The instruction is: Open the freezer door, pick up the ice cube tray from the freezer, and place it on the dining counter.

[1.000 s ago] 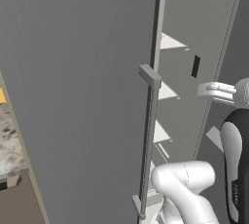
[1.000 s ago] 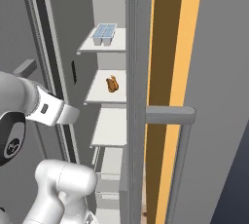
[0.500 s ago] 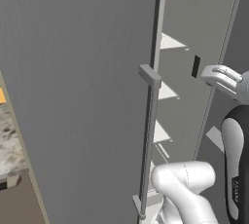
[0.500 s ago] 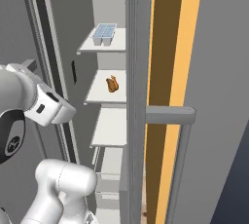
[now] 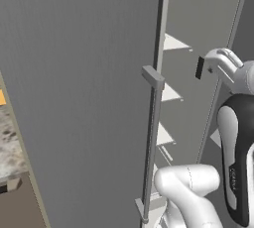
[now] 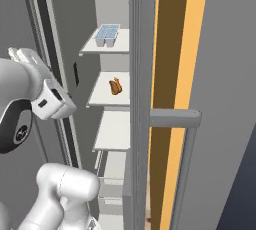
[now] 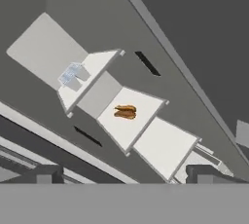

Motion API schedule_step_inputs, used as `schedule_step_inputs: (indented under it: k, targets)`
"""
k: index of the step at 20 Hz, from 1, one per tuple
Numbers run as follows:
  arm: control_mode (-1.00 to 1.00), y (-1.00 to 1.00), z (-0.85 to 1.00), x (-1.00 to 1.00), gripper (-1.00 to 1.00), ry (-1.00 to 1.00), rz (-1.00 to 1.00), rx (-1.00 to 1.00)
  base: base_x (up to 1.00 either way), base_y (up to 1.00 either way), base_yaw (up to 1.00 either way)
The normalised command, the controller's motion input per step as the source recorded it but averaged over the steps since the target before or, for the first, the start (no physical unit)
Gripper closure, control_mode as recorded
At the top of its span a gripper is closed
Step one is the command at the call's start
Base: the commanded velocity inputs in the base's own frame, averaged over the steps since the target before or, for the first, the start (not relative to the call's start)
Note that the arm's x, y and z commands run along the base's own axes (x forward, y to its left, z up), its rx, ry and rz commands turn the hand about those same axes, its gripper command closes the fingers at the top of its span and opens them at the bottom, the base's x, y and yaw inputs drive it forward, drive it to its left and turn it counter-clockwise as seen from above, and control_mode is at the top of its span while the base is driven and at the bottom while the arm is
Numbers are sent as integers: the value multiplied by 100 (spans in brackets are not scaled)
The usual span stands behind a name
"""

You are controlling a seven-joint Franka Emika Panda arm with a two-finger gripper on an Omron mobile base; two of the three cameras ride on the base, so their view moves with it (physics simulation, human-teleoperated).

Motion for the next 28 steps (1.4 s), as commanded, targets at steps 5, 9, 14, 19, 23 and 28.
schedule_step_inputs:
  k: [5, 9, 14, 19, 23, 28]
  targets:
    - [-100, 1, 13, 28, -100, 0, 0, 21, 0, 0, 0]
    - [-100, 1, 32, 26, -100, 5, 0, 14, 0, 0, 0]
    - [-100, 0, 25, 21, -100, 10, 0, 8, 0, 0, 0]
    - [-100, 0, 3, 23, -100, 4, 0, 11, 0, 0, 0]
    - [-100, 0, -3, 31, -100, -1, 0, 16, 0, 0, 0]
    - [-100, 0, -2, 33, -100, -2, 0, 18, 0, 0, 0]
